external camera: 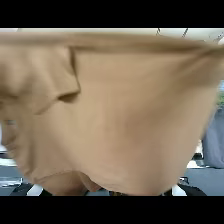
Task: Fold the clothes and pants, and hang the long-sleeved shirts on hangers.
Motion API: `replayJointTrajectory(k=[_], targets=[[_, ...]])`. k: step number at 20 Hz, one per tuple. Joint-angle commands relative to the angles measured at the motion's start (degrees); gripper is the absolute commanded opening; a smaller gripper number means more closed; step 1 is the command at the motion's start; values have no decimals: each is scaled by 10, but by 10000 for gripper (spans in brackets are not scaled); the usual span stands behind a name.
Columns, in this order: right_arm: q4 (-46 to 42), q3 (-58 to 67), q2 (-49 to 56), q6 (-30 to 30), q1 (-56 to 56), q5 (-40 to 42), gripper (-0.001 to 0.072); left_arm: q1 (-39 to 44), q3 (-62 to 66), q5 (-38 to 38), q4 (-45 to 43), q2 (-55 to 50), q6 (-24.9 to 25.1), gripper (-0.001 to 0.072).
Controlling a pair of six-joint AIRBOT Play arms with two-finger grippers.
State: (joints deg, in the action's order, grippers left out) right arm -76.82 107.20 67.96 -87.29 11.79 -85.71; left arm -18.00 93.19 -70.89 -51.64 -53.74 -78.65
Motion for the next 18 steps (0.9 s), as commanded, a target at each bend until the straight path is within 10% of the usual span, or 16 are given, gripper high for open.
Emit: replayJointTrajectory(k=[1, 12, 18], targets=[[-26, -134, 130, -23, -57, -41, 40, 70, -194, 33, 0, -98, 31, 23], [7, -172, 307, -130, -75, 534, 43, 119, -171, 335, 11, -370, 54, 25], [16, -171, 367, -148, -75, 513, 43, 161, -170, 449, 11, -415, 40, 24]])
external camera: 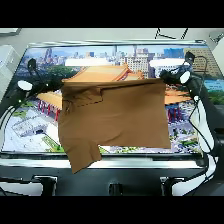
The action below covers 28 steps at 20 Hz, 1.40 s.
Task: Fold the clothes and pants, and hang the long-sleeved shirts on hangers.
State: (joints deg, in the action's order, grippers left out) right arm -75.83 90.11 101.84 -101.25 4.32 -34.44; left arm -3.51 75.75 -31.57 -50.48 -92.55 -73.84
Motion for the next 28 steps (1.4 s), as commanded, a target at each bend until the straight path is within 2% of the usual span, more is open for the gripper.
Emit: replayJointTrajectory(k=[1, 2, 5, 9, 11, 16, 26, 27, 28], targets=[[9, 0, 35, -8, -1, -23, 43, 19, 4, 32, -1, -38, -29, 25], [7, 0, 37, -8, 0, -44, 43, 19, 4, 6, -1, -47, -52, 24], [3, 26, 13, -2, 24, -136, 43, 3, 4, -84, -15, -18, -56, 24], [-1, 44, -41, 61, 59, -368, 43, -43, 4, -314, -70, 43, -55, 24], [-18, 34, -40, 80, 54, -477, 43, -54, -6, -388, -71, 43, -55, 24], [-16, -16, -25, 79, 51, -480, 44, -50, -77, -394, -74, 23, -76, 24], [-19, -23, -15, 72, 51, -547, 46, -54, -82, -391, -96, 17, -98, 25], [-17, -24, -13, 70, 51, -547, 80, -54, -82, -392, -95, 17, -98, 40], [-17, -23, -14, 70, 51, -544, 240, -56, -78, -398, -95, 17, -98, 227]])
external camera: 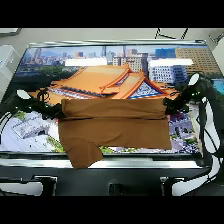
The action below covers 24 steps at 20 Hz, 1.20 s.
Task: Fold the clothes and pants, and hang the long-sleeved shirts on hangers.
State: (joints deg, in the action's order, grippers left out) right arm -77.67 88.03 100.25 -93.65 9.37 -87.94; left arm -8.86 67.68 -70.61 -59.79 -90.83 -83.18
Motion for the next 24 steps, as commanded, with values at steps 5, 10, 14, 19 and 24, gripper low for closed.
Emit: replayJointTrajectory(k=[5, 10, 14, 19, 24], targets=[[-3, 18, -42, 20, 70, -90, 576, -78, 48, -136, -7, 29, -2, 574], [-6, -80, -112, 20, 114, -90, 576, -99, -184, -97, -13, 158, 28, 510], [5, -179, -150, 36, 115, -82, 575, -95, -357, -65, 49, 225, 98, 483], [6, -205, -166, 41, 115, -69, 575, -88, -422, -3, 84, 240, 97, 483], [7, -205, -167, 42, 115, -70, 575, -29, -445, 58, 95, 240, 61, 369]])
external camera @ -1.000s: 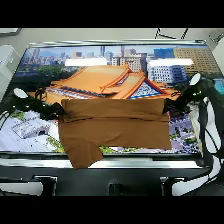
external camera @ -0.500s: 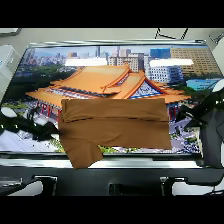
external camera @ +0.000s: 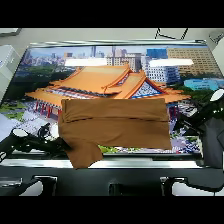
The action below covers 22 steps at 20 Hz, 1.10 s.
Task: Fold the clothes and pants, and hang the long-sleeved shirts on hangers.
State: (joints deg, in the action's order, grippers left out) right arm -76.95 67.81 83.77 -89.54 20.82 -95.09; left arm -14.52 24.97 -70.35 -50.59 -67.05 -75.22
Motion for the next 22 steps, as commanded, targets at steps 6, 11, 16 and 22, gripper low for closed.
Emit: replayJointTrajectory(k=[6, 11, 16, 22], targets=[[-20, -94, -11, 0, 0, 39, 617, 46, -14, 47, -9, 4, -10, 24], [51, -209, -11, 31, 0, 146, 606, 46, -14, 44, -10, 4, -2, 24], [78, -211, -4, 32, 0, 175, 454, 46, -14, 44, -10, 4, -2, 24], [79, -155, -21, 58, 0, 115, 41, 16, 72, 7, -10, 16, 13, 23]])
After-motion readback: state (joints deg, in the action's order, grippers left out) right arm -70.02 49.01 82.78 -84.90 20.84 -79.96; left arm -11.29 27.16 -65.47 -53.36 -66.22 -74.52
